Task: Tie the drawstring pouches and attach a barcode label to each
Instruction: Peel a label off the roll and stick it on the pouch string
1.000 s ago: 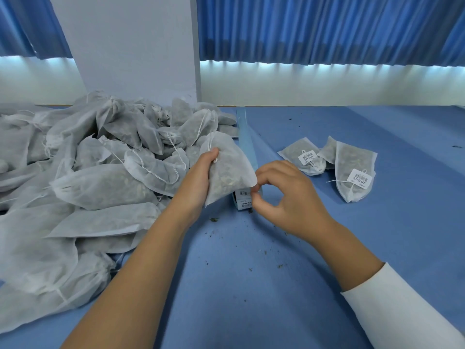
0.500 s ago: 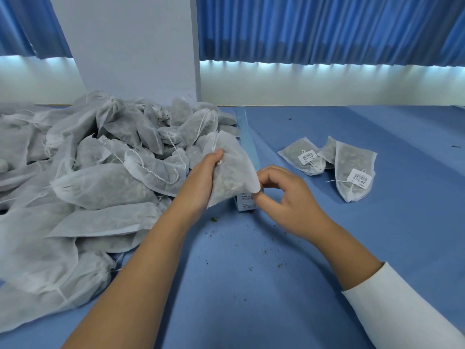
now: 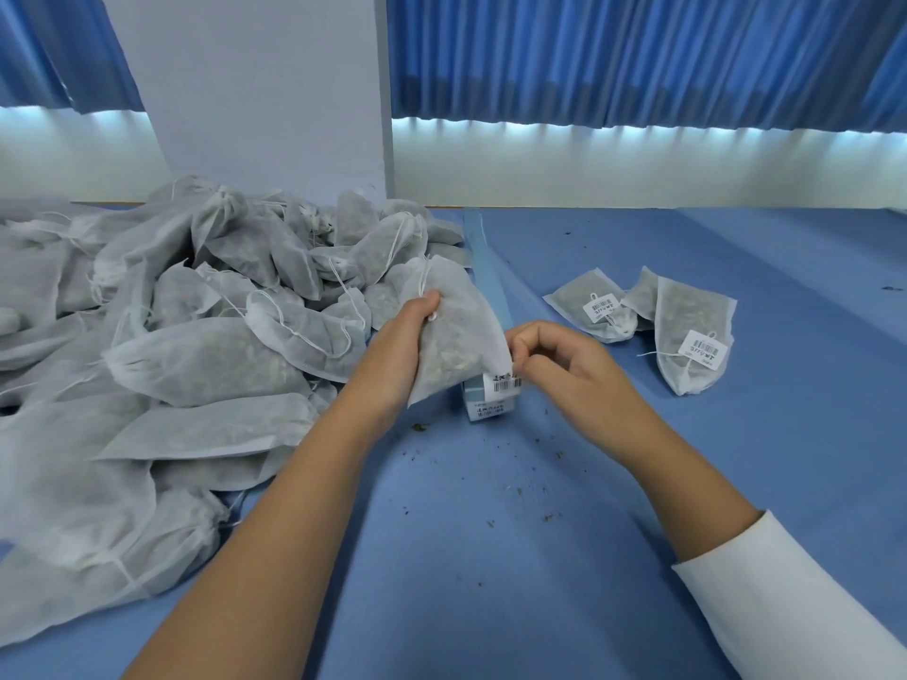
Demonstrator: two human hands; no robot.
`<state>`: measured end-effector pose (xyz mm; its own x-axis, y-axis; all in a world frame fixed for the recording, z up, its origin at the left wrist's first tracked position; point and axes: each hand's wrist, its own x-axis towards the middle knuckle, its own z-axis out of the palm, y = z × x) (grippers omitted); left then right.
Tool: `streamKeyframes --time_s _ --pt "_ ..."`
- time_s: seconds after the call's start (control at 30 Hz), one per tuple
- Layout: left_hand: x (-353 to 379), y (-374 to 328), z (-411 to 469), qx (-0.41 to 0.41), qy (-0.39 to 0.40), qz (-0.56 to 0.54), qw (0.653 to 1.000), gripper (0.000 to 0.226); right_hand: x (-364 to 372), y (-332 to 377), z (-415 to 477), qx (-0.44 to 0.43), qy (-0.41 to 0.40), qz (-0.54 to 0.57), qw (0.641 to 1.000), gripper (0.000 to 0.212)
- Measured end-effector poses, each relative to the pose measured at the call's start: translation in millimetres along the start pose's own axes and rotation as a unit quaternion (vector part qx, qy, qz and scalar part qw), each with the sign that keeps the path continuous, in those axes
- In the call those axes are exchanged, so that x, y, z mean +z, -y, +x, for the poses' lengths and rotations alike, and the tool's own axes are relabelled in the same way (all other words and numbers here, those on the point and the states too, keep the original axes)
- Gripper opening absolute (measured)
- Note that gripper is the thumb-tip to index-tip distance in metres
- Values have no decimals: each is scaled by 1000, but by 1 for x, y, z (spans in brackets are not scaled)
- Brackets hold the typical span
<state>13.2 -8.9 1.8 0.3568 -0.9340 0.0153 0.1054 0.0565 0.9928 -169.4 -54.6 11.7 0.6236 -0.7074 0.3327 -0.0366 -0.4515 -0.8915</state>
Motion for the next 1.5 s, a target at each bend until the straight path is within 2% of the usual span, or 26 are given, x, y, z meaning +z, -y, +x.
streamKeyframes --time_s 0.27,0.43,0.53,0.6,0.7,0.8,0.97,1.03,1.2,1.37,1.5 --pt "1 0 1 -12 -3 -34 999 30 -13 6 2 19 -1 62 998 29" --pt "-1 -2 0 -6 -5 -49 999 28 -22 2 6 43 -15 212 976 18" --pt "-2 -3 -1 -10 2 -35 999 34 -23 -1 7 46 -23 270 962 9" --pt "-1 -3 -2 -14 10 -15 1000 42 -22 -2 7 44 -26 278 959 14" --pt "1 -3 -3 -14 13 3 1000 43 -21 -3 7 37 -32 263 964 22" --pt "2 -5 -6 16 9 33 999 30 -20 -1 6 34 -45 257 965 25" --pt "6 -14 -20 144 -25 94 985 9 -19 5 5 7 -54 293 955 43" --pt "9 -17 -25 149 -16 90 985 5 -18 9 3 -9 -51 314 948 44" --pt "11 -19 -28 102 28 132 986 16 -13 16 0 -13 -23 339 940 44" --pt "11 -18 -27 34 20 127 991 38 -12 18 0 3 -35 300 953 40" --pt "11 -20 -29 29 14 106 994 43 -10 18 -1 4 -27 306 952 39"
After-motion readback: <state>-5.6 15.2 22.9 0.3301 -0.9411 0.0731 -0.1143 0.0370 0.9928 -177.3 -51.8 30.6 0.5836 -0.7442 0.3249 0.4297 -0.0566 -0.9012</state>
